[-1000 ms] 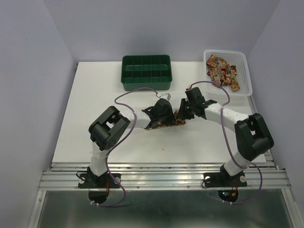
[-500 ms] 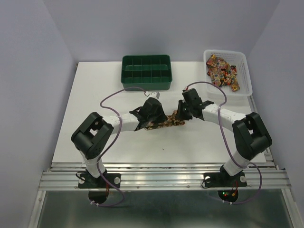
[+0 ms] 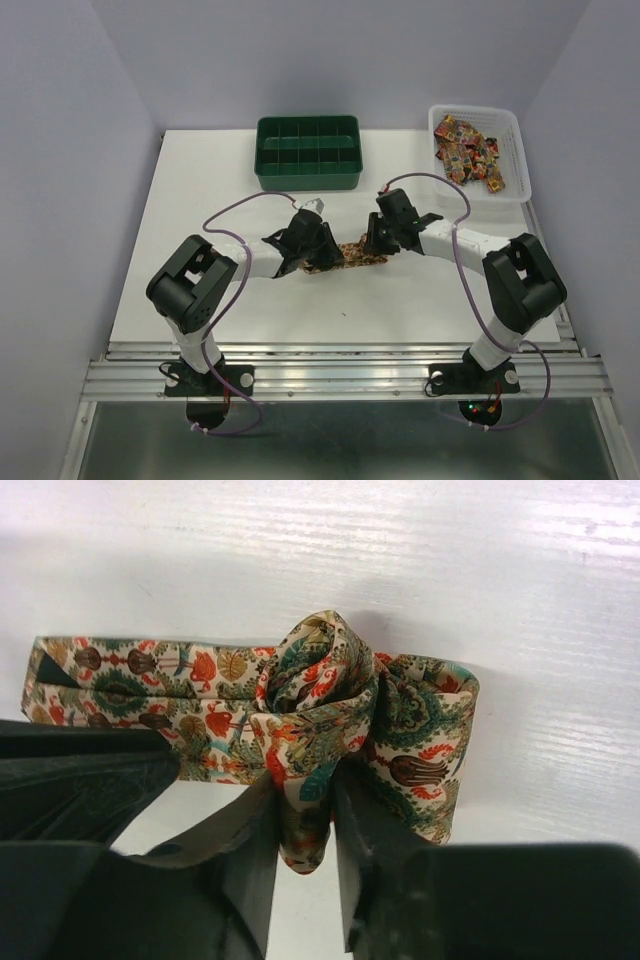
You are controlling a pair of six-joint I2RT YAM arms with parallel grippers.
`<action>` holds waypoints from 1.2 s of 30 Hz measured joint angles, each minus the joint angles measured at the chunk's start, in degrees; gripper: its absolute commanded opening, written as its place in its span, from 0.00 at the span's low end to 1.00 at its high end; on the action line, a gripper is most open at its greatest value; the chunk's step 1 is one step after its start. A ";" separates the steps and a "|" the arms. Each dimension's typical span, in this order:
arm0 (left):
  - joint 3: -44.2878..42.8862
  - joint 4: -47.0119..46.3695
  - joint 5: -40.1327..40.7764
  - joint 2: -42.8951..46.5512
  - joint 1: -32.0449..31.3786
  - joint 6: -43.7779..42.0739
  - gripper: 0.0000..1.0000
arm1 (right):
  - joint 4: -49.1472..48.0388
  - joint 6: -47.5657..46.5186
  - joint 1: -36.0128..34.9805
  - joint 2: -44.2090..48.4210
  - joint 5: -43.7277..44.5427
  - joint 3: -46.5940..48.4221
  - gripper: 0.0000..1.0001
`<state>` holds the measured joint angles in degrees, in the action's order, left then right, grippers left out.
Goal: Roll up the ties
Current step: Roll the tie
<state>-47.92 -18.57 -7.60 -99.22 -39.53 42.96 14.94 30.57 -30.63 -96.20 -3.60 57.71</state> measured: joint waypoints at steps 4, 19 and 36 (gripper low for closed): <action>0.02 -0.66 -1.03 0.11 0.00 0.00 0.32 | -0.09 0.55 -0.26 -0.22 -0.04 0.02 0.51; 0.00 -2.34 -2.73 0.20 0.24 0.39 0.33 | -0.59 6.23 -0.57 -0.20 -0.72 0.11 0.60; 3.67 -10.03 -5.53 1.42 -0.31 4.13 0.43 | -1.81 24.90 -0.57 -1.27 0.04 1.18 0.66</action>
<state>-44.25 -28.60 -13.13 -97.80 -39.83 47.09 13.13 55.46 -31.20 -97.47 -3.55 58.89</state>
